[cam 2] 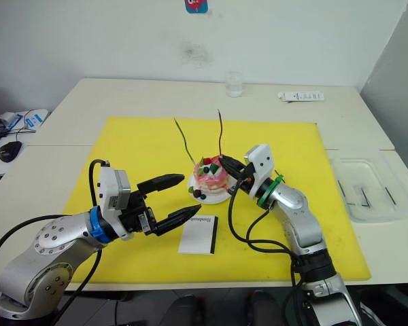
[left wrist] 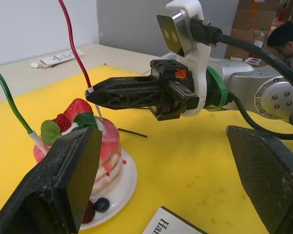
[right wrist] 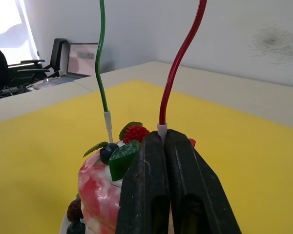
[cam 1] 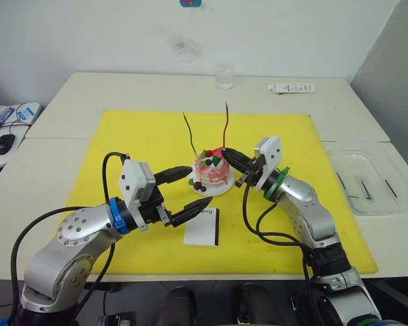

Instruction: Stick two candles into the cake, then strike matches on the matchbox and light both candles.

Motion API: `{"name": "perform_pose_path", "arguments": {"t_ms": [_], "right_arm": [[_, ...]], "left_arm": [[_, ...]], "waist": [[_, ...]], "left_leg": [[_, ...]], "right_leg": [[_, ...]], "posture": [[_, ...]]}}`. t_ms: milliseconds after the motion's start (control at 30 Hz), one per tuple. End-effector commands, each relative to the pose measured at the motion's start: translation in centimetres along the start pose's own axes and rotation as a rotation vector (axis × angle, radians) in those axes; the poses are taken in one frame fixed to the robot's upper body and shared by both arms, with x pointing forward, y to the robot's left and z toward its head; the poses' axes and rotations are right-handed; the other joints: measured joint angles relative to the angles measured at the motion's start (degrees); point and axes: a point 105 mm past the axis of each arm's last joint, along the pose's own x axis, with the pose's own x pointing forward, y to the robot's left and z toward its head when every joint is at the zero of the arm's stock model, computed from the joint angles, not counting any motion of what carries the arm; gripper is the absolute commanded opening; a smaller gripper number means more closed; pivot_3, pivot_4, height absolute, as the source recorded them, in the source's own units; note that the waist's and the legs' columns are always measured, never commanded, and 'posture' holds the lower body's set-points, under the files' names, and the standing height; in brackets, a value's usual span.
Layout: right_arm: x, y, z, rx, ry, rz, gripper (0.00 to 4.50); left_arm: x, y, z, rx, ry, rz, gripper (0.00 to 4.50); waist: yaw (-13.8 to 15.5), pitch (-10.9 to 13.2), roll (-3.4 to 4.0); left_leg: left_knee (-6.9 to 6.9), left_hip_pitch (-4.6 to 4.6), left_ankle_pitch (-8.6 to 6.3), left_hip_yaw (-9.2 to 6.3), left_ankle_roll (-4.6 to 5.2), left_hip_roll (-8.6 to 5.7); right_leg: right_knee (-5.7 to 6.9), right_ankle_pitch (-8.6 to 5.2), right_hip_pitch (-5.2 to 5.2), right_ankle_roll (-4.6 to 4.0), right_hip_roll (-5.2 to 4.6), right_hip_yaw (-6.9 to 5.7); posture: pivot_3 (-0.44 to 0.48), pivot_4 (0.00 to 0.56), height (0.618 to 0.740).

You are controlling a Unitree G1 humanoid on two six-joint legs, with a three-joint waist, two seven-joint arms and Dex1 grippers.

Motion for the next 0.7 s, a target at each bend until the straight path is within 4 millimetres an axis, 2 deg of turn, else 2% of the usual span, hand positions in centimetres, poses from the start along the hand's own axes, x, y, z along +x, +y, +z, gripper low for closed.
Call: {"name": "perform_pose_path", "arguments": {"t_ms": [33, 433, 700], "right_arm": [[0.18, 0.11, 0.77, -0.011, -0.033, 0.000, 0.04], [-0.25, -0.26, 0.09, 0.006, -0.014, -0.031, 0.04], [-0.55, 0.22, -0.09, 0.016, -0.018, -0.038, 0.04]], "left_arm": [[0.03, -0.47, 0.99, 0.035, -0.027, -0.015, 4.50], [0.11, -0.44, 1.13, 0.037, -0.033, -0.010, 4.50], [0.18, -0.27, 1.12, 0.038, -0.033, -0.014, 4.50]], "waist": [[0.0, 0.0, 0.00], [0.0, 0.0, 0.00], [0.0, 0.0, 0.00]], "left_leg": [[0.00, 0.00, 0.00, 0.00, 0.00, 0.00], [-0.01, 0.00, 0.00, 0.00, 0.00, 0.00], [-0.02, 0.00, 0.00, 0.00, 0.00, 0.00]], "right_leg": [[0.00, 0.00, 0.00, 0.00, 0.00, 0.00], [0.00, 0.00, 0.00, 0.01, 0.00, 0.00], [-0.01, 0.00, 0.00, 0.00, 0.00, 0.00]], "posture": [[0.000, 0.150, 0.740], [0.000, 0.150, 0.740], [0.000, 0.150, 0.740]]}}
